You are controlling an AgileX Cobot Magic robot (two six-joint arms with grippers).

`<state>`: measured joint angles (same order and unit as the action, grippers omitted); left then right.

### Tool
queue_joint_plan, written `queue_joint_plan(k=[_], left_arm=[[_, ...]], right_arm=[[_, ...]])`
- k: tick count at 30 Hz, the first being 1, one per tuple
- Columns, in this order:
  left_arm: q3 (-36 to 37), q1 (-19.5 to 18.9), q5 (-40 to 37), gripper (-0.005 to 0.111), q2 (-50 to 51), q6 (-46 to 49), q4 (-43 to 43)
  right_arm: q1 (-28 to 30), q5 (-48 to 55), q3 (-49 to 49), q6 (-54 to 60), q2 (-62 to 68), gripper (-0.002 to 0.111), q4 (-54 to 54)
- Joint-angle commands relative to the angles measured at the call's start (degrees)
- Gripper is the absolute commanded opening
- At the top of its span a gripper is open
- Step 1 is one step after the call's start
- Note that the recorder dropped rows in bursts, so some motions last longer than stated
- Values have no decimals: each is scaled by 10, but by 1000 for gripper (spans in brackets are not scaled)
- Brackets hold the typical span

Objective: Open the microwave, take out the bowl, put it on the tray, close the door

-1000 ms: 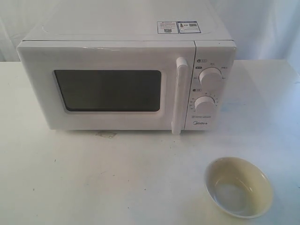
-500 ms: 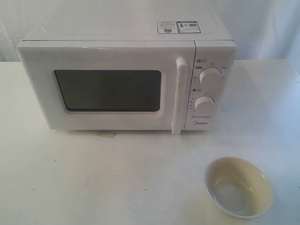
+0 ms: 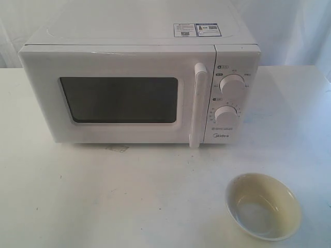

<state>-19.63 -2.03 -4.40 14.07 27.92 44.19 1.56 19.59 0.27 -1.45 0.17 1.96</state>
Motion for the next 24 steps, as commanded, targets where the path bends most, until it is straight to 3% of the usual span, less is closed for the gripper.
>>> queue_joint_plan(k=[1,14,24], left_arm=[[39,-2,125,0,-5,-45,22],[43,0,103,0,-53,-66,17],[136,0,161,0,-141,-46,16]], right_arm=[[2,0,-3,-2,-2,0,0],[2,0,-3,-2,-2,0,0],[2,0,-3,-2,-2,0,0]])
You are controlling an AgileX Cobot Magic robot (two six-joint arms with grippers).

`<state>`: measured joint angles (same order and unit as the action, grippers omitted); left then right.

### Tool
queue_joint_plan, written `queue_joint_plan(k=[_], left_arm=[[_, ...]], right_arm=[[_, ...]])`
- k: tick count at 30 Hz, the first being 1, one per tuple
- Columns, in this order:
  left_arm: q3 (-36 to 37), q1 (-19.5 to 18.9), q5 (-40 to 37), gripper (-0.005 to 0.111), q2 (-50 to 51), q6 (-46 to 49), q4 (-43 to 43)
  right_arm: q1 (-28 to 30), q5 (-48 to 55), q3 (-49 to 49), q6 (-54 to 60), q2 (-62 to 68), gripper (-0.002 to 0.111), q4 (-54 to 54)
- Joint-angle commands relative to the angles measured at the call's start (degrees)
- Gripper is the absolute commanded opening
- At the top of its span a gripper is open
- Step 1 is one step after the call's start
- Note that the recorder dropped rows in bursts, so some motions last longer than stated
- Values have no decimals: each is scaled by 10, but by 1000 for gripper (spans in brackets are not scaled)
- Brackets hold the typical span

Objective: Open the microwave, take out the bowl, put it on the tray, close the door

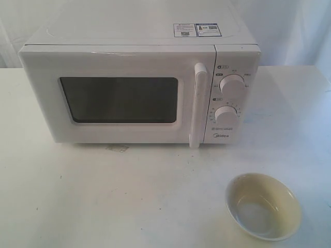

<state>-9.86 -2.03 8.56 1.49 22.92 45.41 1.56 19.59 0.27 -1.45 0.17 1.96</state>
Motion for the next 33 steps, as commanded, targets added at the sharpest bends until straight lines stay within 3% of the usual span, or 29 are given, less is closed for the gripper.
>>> queue_joint_plan(k=[1,8,10,13,15,19,33], left_arm=[[48,0,37,0,-15,-1,4],[91,5,37,0,-15,-1,-25],[99,5,33,0,-15,-9,-109],[99,5,-12,0,-15,-118,-267],[99,5,-70,0,-15,-153,-301],[99,5,-221,0,-15,-153,-337],[99,22,-221,0,-15,-198,-356]], right_arm=[[2,0,-3,-2,-2,0,1],[2,0,-3,-2,-2,0,2],[2,0,-3,-2,-2,0,2],[2,0,-3,-2,-2,0,2],[2,0,-3,-2,-2,0,2],[2,0,-3,-2,-2,0,2],[2,0,-3,-2,-2,0,2]])
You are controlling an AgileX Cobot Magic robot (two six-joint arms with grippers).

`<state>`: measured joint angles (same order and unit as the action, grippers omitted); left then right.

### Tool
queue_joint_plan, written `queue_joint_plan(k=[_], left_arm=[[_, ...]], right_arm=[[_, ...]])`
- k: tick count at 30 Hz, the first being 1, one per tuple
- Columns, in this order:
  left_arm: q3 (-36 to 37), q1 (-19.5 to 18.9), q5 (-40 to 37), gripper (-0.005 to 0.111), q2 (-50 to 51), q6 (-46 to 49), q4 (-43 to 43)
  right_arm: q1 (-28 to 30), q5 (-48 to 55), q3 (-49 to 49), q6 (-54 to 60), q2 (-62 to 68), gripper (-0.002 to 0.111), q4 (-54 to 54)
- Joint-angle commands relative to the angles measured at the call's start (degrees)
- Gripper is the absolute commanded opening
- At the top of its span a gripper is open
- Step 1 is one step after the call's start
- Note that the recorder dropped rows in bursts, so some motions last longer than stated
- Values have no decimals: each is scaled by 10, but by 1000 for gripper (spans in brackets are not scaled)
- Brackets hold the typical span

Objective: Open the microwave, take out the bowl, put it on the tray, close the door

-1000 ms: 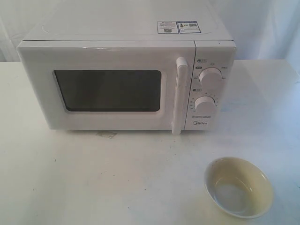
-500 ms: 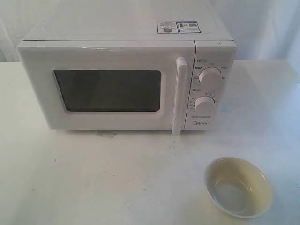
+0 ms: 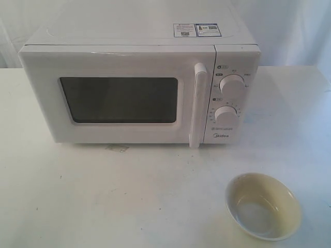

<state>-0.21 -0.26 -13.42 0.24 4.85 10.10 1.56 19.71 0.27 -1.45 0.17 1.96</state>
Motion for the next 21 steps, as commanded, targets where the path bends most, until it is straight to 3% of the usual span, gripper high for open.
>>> queue_joint_plan(k=[1,21], left_arm=[[2,4,-1,0,-2,-22,-3],[2,4,1,0,-2,-31,-15]], right_arm=[[2,-1,-3,-2,-2,0,2],[2,-1,-3,-2,-2,0,2]])
